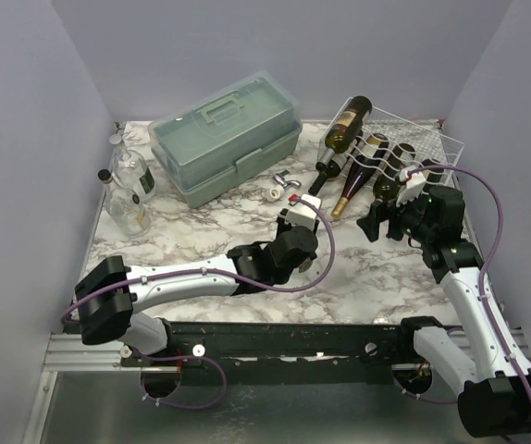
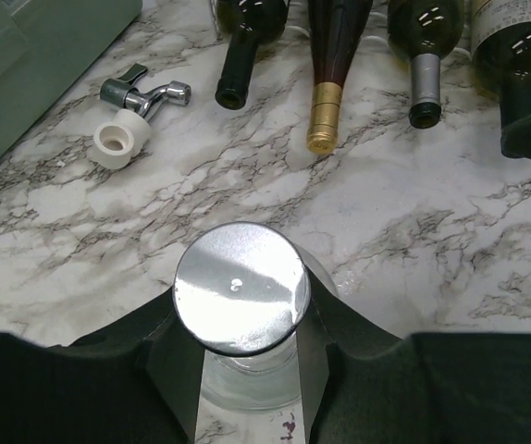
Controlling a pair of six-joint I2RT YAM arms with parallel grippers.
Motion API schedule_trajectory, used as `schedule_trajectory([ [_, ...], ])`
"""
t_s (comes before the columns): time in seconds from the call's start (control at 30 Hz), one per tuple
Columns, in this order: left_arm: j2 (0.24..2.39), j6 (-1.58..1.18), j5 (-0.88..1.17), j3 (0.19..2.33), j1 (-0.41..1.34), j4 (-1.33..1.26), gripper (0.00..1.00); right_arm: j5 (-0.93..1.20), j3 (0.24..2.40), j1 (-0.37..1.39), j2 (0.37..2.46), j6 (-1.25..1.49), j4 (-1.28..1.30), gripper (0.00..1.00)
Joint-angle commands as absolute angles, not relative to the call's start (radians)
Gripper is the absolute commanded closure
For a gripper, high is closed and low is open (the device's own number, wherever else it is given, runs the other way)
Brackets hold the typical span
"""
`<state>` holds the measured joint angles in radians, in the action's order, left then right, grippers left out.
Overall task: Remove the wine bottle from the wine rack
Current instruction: Move the wine bottle to the center of the board.
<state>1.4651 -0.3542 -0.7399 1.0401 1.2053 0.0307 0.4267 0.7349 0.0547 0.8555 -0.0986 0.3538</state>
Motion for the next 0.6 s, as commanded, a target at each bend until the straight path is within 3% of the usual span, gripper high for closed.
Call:
schedule_trajectory([
  [0.0, 1.374, -0.278, -0.782, 1.006, 1.183, -0.028, 1.00, 0.405, 0.741, 0.051, 0.856, -0.114, 0.337, 0.00],
  [0.57, 1.067, -0.184, -0.813, 0.805, 0.974, -0.051, 1.00, 0.402, 0.741, 0.050, 0.863, -0.118, 0.336, 0.00],
])
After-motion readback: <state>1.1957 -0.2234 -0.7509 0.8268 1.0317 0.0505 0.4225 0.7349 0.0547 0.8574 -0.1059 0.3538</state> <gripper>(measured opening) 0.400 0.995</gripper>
